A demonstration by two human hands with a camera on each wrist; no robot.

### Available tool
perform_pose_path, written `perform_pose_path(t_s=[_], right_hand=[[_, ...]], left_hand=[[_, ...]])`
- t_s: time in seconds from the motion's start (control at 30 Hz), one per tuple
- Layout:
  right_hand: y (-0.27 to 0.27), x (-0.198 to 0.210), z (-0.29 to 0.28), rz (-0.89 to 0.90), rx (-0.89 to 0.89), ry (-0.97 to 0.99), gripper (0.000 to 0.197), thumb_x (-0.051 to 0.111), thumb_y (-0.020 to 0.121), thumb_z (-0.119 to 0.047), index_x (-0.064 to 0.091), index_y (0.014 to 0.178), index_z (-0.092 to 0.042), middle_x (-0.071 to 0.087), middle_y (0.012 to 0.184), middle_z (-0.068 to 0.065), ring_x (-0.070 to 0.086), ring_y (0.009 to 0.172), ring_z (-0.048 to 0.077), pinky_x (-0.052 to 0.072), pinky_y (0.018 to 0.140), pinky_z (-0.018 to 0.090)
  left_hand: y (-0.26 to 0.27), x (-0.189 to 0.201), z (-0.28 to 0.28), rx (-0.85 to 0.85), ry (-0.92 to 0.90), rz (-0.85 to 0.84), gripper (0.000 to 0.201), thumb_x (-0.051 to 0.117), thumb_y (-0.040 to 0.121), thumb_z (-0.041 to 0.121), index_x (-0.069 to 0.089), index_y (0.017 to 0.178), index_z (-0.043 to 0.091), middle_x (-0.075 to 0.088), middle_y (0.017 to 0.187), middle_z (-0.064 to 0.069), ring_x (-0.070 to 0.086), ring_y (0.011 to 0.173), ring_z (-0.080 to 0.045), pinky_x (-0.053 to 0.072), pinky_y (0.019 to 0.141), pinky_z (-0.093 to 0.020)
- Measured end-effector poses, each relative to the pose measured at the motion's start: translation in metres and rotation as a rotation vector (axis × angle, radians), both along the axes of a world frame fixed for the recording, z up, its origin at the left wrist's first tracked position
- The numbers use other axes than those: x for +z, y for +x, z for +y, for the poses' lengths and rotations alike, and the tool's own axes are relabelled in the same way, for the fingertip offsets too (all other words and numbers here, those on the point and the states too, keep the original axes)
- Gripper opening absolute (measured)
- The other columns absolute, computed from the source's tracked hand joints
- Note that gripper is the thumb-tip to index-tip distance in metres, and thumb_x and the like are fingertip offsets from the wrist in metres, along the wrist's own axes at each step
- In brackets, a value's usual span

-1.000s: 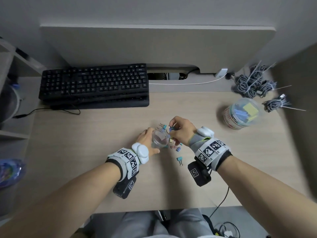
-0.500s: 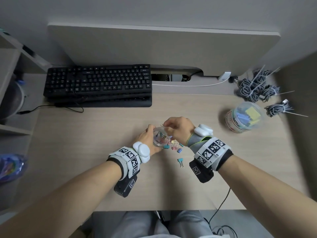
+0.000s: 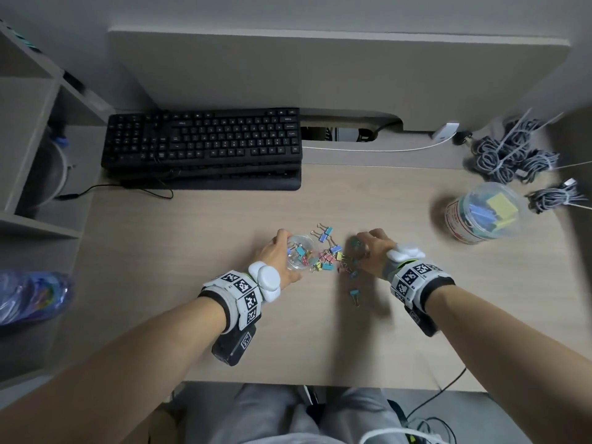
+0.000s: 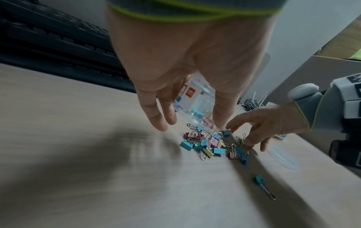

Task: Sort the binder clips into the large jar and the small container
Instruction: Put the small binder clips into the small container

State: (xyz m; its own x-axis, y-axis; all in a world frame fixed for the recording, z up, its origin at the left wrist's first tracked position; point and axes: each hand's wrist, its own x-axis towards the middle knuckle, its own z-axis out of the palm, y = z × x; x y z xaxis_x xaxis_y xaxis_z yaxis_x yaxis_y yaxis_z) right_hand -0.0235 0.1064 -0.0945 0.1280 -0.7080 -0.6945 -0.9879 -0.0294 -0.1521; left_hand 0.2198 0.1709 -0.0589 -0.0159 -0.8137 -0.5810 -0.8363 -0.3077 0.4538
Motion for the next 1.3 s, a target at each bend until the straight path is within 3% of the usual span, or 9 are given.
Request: perform_pose_path(t_s=[0.1,0.3,0.5,0.7,0.83,0.97,1.07,1.2,1.3], right_hand=[[0.005,-0.003,0.013,-0.030,0.055,-0.031,0.054,0.067,0.076,-0.056,0.049,0.125,-0.040,0.044,0.123,-0.003,0.060,0.093,0.026,0.052,0.082,0.038],[0.008,-0.013,0.047,-0.006,0.073,-0.010,0.084,0.074,0.066,-0.062,0.039,0.133,-0.026,0.040,0.124,0.005,0.058,0.107,0.032,0.051,0.086,0.046],[0.011,-0.023,0.065,0.079,0.105,-0.001,0.070,0.074,0.078,-0.030,0.031,0.132,-0.019,0.033,0.128,0.009,0.056,0.107,0.033,0.053,0.079,0.047],[0.018,-0.028,0.049,0.061,0.007,-0.067,0.045,0.055,0.087,-0.004,0.039,0.129,-0.010,0.039,0.127,0.014,0.063,0.084,0.033,0.043,0.067,0.036],[0.019,-0.030,0.038,0.038,-0.070,-0.042,0.041,0.055,0.088,-0.014,0.045,0.128,-0.011,0.042,0.125,0.013,0.060,0.088,0.033,0.052,0.079,0.037],[0.007,-0.022,0.037,-0.102,-0.222,-0.156,0.033,0.064,0.083,-0.025,0.049,0.111,-0.015,0.046,0.109,0.011,0.060,0.075,0.035,0.054,0.072,0.042],[-0.012,-0.018,0.021,-0.080,-0.329,-0.194,0.044,0.058,0.085,-0.041,0.044,0.123,-0.022,0.043,0.119,0.008,0.062,0.086,0.038,0.052,0.082,0.045],[-0.017,-0.021,0.017,-0.074,-0.204,-0.133,0.045,0.045,0.084,-0.047,0.044,0.127,-0.033,0.041,0.130,0.002,0.064,0.094,0.036,0.052,0.088,0.049],[-0.008,-0.022,0.034,-0.098,-0.114,-0.120,0.043,0.060,0.081,-0.045,0.050,0.121,-0.031,0.043,0.120,0.004,0.064,0.086,0.033,0.055,0.081,0.044]], left_hand=[[0.001,0.000,0.001,-0.011,0.001,-0.011,0.073,0.079,0.074,0.028,0.033,0.129,0.015,0.058,0.120,-0.006,0.052,0.084,-0.024,0.038,0.066,-0.027],[-0.002,0.000,0.001,-0.029,-0.009,-0.005,0.073,0.079,0.074,0.029,0.033,0.128,0.016,0.059,0.119,-0.007,0.054,0.084,-0.025,0.040,0.065,-0.028],[-0.003,-0.001,0.005,-0.048,0.002,0.004,0.072,0.079,0.073,0.026,0.034,0.127,0.014,0.059,0.118,-0.008,0.059,0.089,-0.030,0.042,0.067,-0.028],[0.000,-0.002,0.011,-0.049,0.013,-0.005,0.072,0.079,0.074,0.027,0.034,0.128,0.013,0.059,0.119,-0.008,0.060,0.093,-0.031,0.043,0.069,-0.029],[0.003,-0.002,0.012,-0.050,0.011,-0.016,0.073,0.079,0.074,0.029,0.034,0.129,0.013,0.059,0.120,-0.008,0.062,0.096,-0.031,0.047,0.071,-0.031],[0.005,-0.002,0.011,-0.051,0.013,-0.028,0.075,0.079,0.074,0.029,0.033,0.131,0.014,0.059,0.121,-0.007,0.061,0.093,-0.029,0.045,0.068,-0.029],[0.004,-0.003,0.010,-0.041,0.012,-0.020,0.074,0.079,0.074,0.029,0.033,0.130,0.014,0.059,0.121,-0.007,0.061,0.093,-0.029,0.045,0.068,-0.029],[0.001,-0.004,0.010,-0.044,0.015,-0.024,0.074,0.079,0.074,0.029,0.033,0.130,0.014,0.059,0.121,-0.007,0.061,0.094,-0.029,0.044,0.068,-0.029],[-0.001,-0.005,0.009,-0.043,0.013,-0.028,0.074,0.079,0.074,0.030,0.033,0.129,0.015,0.060,0.120,-0.006,0.061,0.090,-0.027,0.044,0.067,-0.028]])
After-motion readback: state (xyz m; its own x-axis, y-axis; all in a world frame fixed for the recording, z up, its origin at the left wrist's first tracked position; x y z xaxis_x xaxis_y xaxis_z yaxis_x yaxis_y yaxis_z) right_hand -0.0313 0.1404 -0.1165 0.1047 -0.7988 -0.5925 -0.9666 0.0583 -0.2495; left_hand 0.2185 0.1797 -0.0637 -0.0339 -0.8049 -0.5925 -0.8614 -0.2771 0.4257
